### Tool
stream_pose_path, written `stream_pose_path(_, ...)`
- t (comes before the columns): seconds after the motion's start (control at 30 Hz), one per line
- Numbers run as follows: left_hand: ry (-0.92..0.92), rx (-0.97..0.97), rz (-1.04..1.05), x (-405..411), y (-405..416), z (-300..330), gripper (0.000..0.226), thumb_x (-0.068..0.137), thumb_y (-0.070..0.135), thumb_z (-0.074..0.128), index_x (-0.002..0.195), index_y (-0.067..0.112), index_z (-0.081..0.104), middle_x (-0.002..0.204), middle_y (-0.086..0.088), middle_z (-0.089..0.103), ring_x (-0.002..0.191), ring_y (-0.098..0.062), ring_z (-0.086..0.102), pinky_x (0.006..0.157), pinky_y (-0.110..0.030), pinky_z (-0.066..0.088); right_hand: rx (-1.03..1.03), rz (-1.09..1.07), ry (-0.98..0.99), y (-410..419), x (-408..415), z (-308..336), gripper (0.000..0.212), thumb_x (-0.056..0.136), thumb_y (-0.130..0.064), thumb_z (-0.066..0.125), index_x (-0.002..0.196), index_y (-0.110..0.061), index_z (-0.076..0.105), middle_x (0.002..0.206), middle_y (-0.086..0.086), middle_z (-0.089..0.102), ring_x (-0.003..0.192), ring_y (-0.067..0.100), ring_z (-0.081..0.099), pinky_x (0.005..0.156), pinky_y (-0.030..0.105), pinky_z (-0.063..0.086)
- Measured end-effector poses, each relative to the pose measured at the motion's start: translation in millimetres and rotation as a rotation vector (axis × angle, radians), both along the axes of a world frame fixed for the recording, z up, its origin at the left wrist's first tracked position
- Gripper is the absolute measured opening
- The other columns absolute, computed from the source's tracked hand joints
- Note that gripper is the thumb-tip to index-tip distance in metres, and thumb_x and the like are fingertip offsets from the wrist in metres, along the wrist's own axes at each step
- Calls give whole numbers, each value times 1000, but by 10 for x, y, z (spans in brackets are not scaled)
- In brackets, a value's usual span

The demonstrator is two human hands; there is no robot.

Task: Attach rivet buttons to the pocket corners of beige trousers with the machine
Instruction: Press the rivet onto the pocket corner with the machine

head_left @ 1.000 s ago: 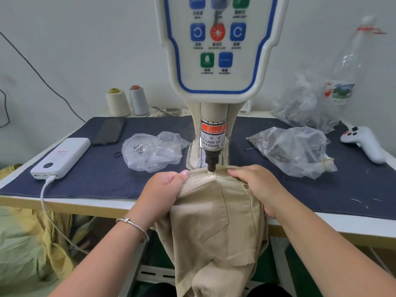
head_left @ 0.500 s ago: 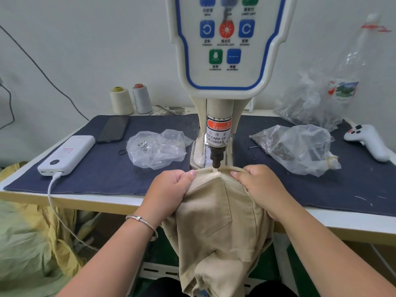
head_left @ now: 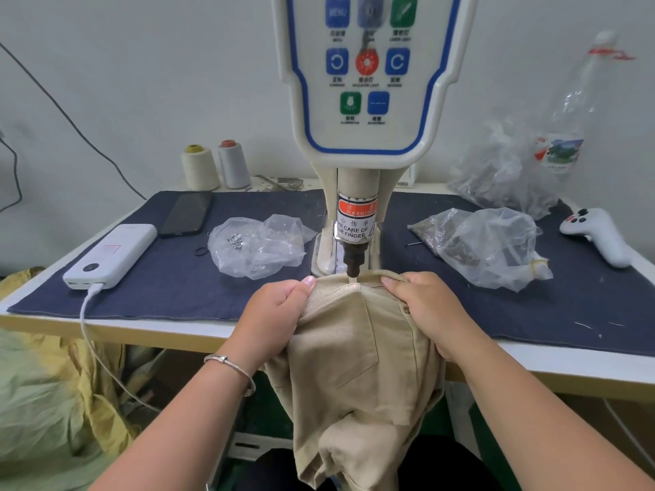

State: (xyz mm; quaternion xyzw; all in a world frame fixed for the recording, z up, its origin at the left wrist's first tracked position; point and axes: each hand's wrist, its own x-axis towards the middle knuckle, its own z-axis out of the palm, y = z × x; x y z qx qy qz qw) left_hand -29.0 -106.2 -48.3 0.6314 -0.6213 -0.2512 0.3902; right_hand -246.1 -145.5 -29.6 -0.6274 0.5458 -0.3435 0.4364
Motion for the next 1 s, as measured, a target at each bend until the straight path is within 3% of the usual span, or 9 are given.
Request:
stream_pose_path(0.23, 204, 10, -71, 22, 80, 34, 55, 104, 41, 45, 66, 4, 30, 62, -3, 29, 59, -17, 30, 62, -34, 28, 0, 49, -145, 14, -32, -71, 41, 96, -30, 56, 91, 10, 63, 75, 13, 63, 70, 21, 59, 68, 33, 43)
stream_pose_path(0.37, 296, 45, -114, 35, 85, 49, 64, 104, 47, 44, 80, -12, 47, 69, -8, 44, 66, -19, 43, 70, -35, 38, 5, 49, -220, 4, -46, -94, 35, 96, -28, 57, 91, 5, 68, 81, 20, 69, 73, 21, 63, 68, 30, 48)
stream_pose_path(0.57, 381, 55, -113, -5, 42, 69, 75, 91, 62, 46, 86, -13, 52, 80, -8, 50, 75, -21, 45, 76, -37, 38, 52, 64, -262, -44, -83, -69, 30, 96, -30, 57, 87, -9, 75, 89, 16, 74, 82, 24, 71, 80, 36, 53)
stream_pose_path(0.7, 448, 99, -97, 2, -10, 49, 69, 98, 55, 51, 99, -14, 58, 83, -11, 59, 78, -21, 54, 79, -36, 42, 69, 89, -268, -72, -105, -68, 29, 96, -31, 57, 86, -13, 77, 87, 11, 76, 79, 19, 72, 72, 27, 55)
stream_pose_path(0.77, 451, 111, -94, 9, -15, 40, 65, 101, 50, 50, 96, -15, 57, 82, -11, 57, 76, -22, 51, 76, -35, 41, 81, 89, -268, -76, -110, -77, 30, 96, -31, 57, 88, -9, 76, 88, 14, 75, 78, 19, 71, 70, 25, 54)
stream_pose_path(0.87, 400, 94, -72, -26, -9, 41, 62, 102, 46, 50, 76, -11, 48, 74, -8, 44, 69, -20, 39, 70, -34, 33, 80, 72, -245, -87, -109, -92, 38, 94, -33, 58, 93, 3, 69, 93, 23, 71, 73, 20, 68, 66, 25, 52)
stream_pose_path(1.0, 233, 29, 35, -97, -28, 50, 54, 102, 38, 51, 58, 15, 28, 55, 2, 26, 55, -14, 25, 56, -31, 23, 99, 50, -208, -77, -84, -68, 36, 95, -34, 58, 89, -1, 72, 85, 15, 74, 67, 14, 69, 61, 21, 52)
